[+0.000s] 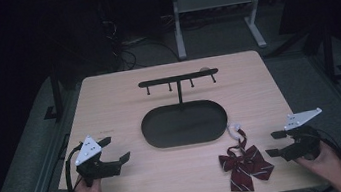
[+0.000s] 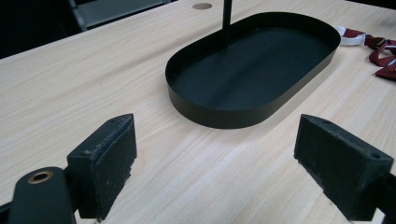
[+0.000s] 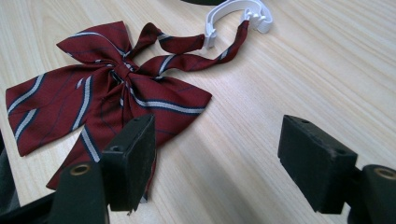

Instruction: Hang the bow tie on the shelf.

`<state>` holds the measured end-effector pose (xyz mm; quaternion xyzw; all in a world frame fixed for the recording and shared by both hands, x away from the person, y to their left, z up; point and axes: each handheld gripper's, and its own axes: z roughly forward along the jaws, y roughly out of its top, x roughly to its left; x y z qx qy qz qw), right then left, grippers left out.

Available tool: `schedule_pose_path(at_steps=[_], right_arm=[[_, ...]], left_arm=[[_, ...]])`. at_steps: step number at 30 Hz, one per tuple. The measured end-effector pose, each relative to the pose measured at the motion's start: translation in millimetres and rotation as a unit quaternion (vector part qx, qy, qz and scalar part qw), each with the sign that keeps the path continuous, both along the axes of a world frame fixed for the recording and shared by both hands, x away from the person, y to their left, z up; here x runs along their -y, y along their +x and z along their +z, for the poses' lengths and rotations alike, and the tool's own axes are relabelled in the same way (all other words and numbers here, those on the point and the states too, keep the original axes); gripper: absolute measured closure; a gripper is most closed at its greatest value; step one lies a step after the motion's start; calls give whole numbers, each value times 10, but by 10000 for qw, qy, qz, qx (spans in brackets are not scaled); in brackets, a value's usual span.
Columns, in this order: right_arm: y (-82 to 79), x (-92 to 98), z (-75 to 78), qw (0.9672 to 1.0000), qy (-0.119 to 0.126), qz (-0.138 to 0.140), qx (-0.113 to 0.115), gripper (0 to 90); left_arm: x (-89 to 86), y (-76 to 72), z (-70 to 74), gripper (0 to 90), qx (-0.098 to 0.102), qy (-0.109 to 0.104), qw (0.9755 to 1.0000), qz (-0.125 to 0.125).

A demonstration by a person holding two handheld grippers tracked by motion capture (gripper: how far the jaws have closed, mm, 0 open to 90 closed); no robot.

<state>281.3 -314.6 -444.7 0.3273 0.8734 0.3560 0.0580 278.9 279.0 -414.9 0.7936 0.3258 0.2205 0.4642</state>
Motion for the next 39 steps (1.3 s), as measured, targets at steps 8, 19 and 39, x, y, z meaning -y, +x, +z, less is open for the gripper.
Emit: schedule_pose_path(at_steps=[8,19,39], right_arm=[[-7,-81,33,9999,51,133,18,297],[64,-372,224,9993,-108,334,-91,393],[666,-795,231,9958,-777,102,-463,544]], left_arm=[[-15,-7,-5,129,-20,-106,9999,-37],[-12,-21,-2,129,8,-89,10000,-17],[-28,-26,12,129,77,1,10000,12]])
